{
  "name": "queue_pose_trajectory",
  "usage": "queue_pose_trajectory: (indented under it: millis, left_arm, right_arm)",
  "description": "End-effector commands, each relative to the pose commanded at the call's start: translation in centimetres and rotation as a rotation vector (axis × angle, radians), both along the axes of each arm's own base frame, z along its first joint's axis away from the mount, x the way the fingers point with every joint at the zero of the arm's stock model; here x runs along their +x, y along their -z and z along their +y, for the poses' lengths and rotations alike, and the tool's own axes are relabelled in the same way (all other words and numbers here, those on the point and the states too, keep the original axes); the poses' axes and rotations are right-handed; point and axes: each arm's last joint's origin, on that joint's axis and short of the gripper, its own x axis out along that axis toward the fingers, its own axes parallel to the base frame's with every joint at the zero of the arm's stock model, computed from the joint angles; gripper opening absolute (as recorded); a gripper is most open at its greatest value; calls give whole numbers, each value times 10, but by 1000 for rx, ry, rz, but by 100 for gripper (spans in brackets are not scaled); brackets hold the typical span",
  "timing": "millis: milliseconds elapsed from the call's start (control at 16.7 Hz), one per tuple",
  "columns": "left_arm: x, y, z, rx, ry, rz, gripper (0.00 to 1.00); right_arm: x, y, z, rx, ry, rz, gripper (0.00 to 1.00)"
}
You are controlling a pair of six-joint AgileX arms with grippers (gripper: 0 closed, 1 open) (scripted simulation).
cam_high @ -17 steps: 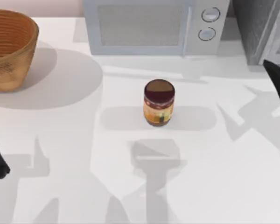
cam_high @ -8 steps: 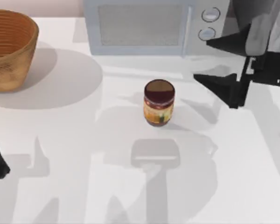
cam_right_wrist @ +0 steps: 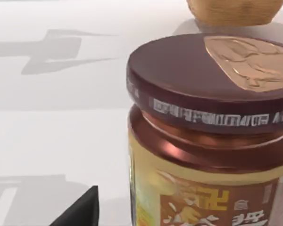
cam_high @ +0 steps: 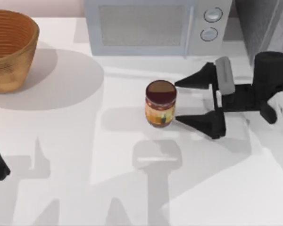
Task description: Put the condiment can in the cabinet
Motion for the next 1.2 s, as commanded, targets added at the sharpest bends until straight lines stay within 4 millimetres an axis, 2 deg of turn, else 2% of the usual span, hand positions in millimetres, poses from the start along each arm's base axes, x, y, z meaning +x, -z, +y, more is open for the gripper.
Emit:
queue_pose_trajectory:
  millis: [120, 480, 900, 1140, 1200]
  left_arm:
    - [0, 0, 0, 0, 0, 0, 100]
    - [0, 0, 0, 0, 0, 0, 100]
    - [0, 0, 0, 0, 0, 0, 100]
    - [0, 0, 0, 0, 0, 0, 100]
    - [0, 0, 0, 0, 0, 0, 100]
  right_arm:
    - [1, 11, 2, 7, -26, 0, 100]
    - [1, 12, 1, 7, -23, 3, 100]
    - [2, 17, 59, 8, -29, -1, 100]
    - [2, 18, 62, 8, -29, 0, 100]
    - [2, 18, 62, 8, -29, 0, 92]
